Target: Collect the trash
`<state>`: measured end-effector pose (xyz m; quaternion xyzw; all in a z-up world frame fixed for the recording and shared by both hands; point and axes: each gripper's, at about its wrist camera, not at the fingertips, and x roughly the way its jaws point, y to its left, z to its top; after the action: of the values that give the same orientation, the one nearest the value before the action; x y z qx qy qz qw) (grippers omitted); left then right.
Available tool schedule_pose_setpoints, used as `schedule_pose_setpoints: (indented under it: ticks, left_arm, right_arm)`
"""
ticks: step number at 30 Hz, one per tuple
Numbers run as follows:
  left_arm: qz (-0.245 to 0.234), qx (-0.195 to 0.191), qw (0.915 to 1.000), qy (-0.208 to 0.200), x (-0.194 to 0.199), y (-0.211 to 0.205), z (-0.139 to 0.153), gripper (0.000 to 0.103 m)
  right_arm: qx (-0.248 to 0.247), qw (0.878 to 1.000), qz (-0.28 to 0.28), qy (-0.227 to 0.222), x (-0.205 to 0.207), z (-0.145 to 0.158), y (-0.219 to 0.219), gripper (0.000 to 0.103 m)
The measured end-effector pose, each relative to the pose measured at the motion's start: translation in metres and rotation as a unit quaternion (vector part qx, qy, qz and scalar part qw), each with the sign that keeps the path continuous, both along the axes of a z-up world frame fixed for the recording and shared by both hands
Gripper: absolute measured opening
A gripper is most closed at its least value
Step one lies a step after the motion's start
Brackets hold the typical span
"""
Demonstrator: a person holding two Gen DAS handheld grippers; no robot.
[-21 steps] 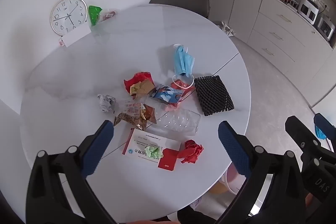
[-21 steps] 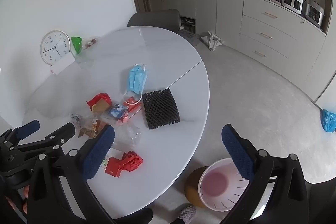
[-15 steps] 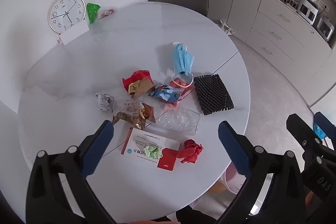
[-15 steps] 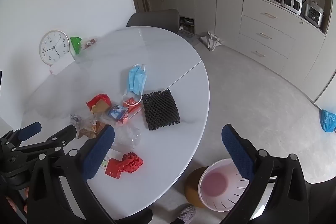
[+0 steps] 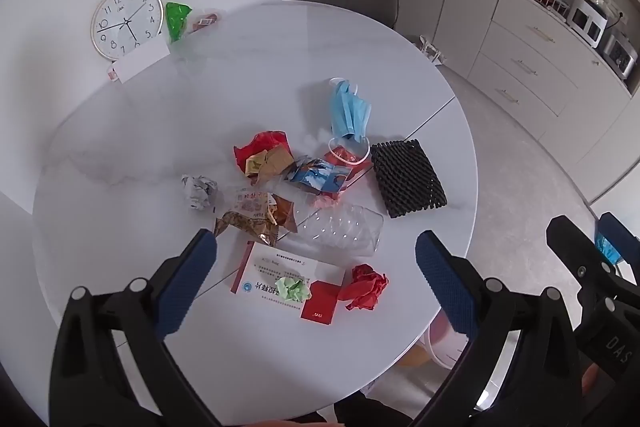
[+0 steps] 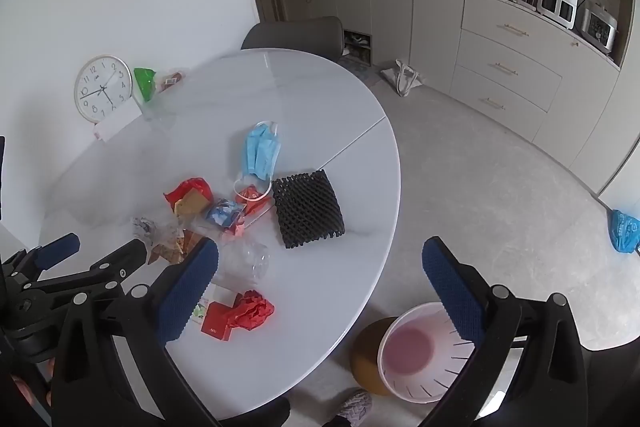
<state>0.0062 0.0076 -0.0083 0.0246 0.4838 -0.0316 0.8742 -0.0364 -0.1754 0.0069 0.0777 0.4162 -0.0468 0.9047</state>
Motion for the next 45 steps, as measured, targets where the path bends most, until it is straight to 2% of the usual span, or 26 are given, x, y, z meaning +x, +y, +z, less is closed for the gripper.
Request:
schedule_pose_setpoints:
  ticks: [45]
  left_arm:
    - [0.016,0.0,0.9997,0.019,0.0018,0.008,-0.0031,0.095]
  right_arm:
    - [-0.003,1.0,0.001,0.002,0.0012,0.0018,0.0063,0.101]
